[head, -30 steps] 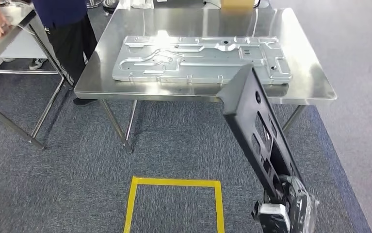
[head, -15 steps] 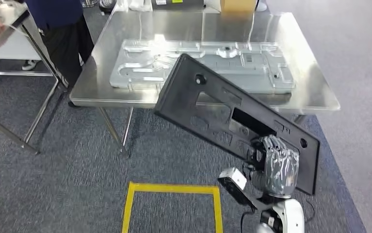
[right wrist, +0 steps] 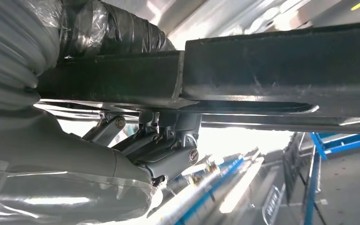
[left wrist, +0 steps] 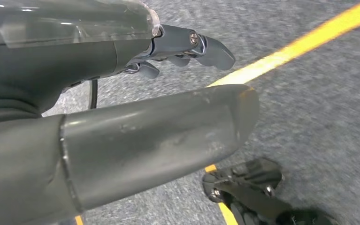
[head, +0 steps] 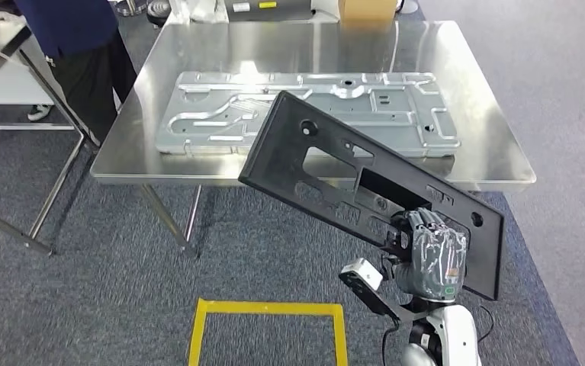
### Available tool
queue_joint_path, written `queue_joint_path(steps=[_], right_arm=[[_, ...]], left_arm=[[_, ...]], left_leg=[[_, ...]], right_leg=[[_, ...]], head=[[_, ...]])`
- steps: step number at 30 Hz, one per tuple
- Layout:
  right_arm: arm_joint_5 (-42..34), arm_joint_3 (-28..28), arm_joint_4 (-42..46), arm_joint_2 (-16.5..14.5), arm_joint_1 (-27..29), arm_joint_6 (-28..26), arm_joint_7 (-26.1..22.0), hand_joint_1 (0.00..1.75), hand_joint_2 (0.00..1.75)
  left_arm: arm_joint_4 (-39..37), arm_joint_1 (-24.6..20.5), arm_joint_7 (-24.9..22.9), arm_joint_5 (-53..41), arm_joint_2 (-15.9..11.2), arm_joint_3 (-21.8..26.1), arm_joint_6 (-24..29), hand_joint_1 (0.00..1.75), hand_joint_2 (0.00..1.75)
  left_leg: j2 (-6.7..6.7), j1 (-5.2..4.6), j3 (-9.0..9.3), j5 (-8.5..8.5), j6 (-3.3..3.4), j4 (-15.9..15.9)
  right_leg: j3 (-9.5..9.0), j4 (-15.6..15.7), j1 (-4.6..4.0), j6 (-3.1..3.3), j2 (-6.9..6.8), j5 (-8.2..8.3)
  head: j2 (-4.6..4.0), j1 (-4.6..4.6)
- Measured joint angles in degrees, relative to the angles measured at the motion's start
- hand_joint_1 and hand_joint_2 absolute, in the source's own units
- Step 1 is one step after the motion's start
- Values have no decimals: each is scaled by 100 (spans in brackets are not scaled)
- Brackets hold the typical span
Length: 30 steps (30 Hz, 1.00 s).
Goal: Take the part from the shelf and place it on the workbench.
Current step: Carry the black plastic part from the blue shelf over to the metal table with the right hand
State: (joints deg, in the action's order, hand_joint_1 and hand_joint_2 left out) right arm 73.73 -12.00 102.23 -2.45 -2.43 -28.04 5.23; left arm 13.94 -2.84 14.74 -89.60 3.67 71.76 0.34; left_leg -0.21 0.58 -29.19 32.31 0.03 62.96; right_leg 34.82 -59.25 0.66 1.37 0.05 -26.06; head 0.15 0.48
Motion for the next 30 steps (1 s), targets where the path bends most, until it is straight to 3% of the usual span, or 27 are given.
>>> queue_joint_path(steps=[3, 4, 5, 8, 10, 13, 15, 18, 19, 20, 21, 23, 24, 25, 27, 30], right_arm=[[455, -93, -279, 66, -449, 308, 218, 175, 175], [563, -124, -390, 89, -582, 398, 269, 175, 175], [672, -165, -514, 110, -713, 490, 318, 175, 175], [1022, -348, -912, 158, -1159, 735, 466, 175, 175], [1293, -522, -1182, 211, -1505, 940, 569, 175, 175], [1489, -804, -1551, 327, -1973, 1239, 625, 175, 175], [1487, -955, -1762, 365, -2254, 1358, 625, 175, 175], [1340, -1085, -1984, 360, -2515, 1528, 628, 175, 175], [1253, -1118, -2034, 352, -2556, 1595, 632, 175, 175], [1170, -1156, -2074, 341, -2587, 1651, 639, 175, 175], [1113, -1193, -2103, 328, -2617, 1688, 648, 175, 175], [1035, -1249, -2137, 300, -2689, 1718, 664, 175, 175], [997, -1268, -2150, 289, -2737, 1745, 667, 175, 175], [951, -1295, -2165, 275, -2785, 1783, 667, 175, 175], [879, -1358, -2196, 254, -2874, 1862, 669, 175, 175], [846, -1448, -2220, 219, -3004, 1892, 673, 175, 175]], left_arm=[[-10, -27, 5, -1, -14, -83, -46, 0, 0], [-11, -23, 5, -1, -21, -114, -55, 0, 0], [-13, -18, 5, -1, -29, -147, -63, 0, 0], [-18, -15, 11, -1, -54, -253, -77, 0, 0], [-26, -28, 40, -1, -72, -314, -86, 0, 0], [-36, -50, 93, -1, -86, -406, -103, 0, 0], [-39, -79, 115, -1, -87, -464, -122, 0, 0], [-40, -125, 139, 0, -87, -520, -143, 0, 0], [-40, -134, 146, 1, -87, -530, -150, 0, 0], [-41, -141, 152, 1, -87, -540, -155, 0, 0], [-41, -145, 158, 1, -86, -550, -159, 0, 0], [-45, -156, 170, 1, -82, -570, -161, 0, 0], [-50, -167, 174, 1, -79, -578, -161, 0, 0], [-54, -181, 175, 1, -76, -583, -161, 0, 0], [-63, -201, 174, 1, -76, -599, -162, 0, 0], [-72, -228, 174, 0, -81, -620, -163, 0, 0]], left_leg=[[0, 11, -710, 373, -27, 1025], [0, 11, -872, 391, -32, 1159], [0, 11, -946, 287, -32, 1110], [3, -3, -781, -503, 14, 159], [7, -35, -682, -712, 60, -275], [1, -31, -606, -704, 147, -397], [-6, -9, -513, -686, 207, -437], [-14, -5, -434, -618, 258, -446], [-21, -5, -398, -584, 258, -446], [-29, -5, -349, -546, 252, -445], [-35, -5, -286, -501, 242, -445], [-41, -7, -150, -405, 206, -447], [-43, -9, -110, -364, 179, -450], [-42, -9, -87, -327, 144, -460], [-38, -16, -50, -303, 64, -447], [-22, -8, -93, -203, -23, -185]], right_leg=[[-80, 12, -4, 51, 16, -81], [-120, 12, -7, 51, 21, -116], [-171, 12, -9, 46, 25, -154], [-332, 8, -16, 6, 32, -273], [-360, 6, -27, -53, 45, -328], [-375, -62, -33, -166, 51, -339], [-251, -358, -23, -223, 35, -464], [358, -1305, -2, -290, 25, -829], [536, -1501, 4, -303, 24, -844], [626, -1506, 8, -305, 23, -743], [613, -1309, 9, -289, 21, -530], [410, -604, -10, -226, 14, -17], [325, -308, -34, -189, 9, 93], [275, -133, -59, -151, 5, 154], [229, -27, -86, -67, 10, 106], [65, 41, -39, 45, 15, 102]], head=[[0, -3], [0, -3], [0, -2], [0, -2], [0, -2], [0, 1], [0, 1], [0, 0], [0, 1], [0, 1], [0, 1], [0, 1], [0, 3], [0, 3], [0, 4], [0, 2]])
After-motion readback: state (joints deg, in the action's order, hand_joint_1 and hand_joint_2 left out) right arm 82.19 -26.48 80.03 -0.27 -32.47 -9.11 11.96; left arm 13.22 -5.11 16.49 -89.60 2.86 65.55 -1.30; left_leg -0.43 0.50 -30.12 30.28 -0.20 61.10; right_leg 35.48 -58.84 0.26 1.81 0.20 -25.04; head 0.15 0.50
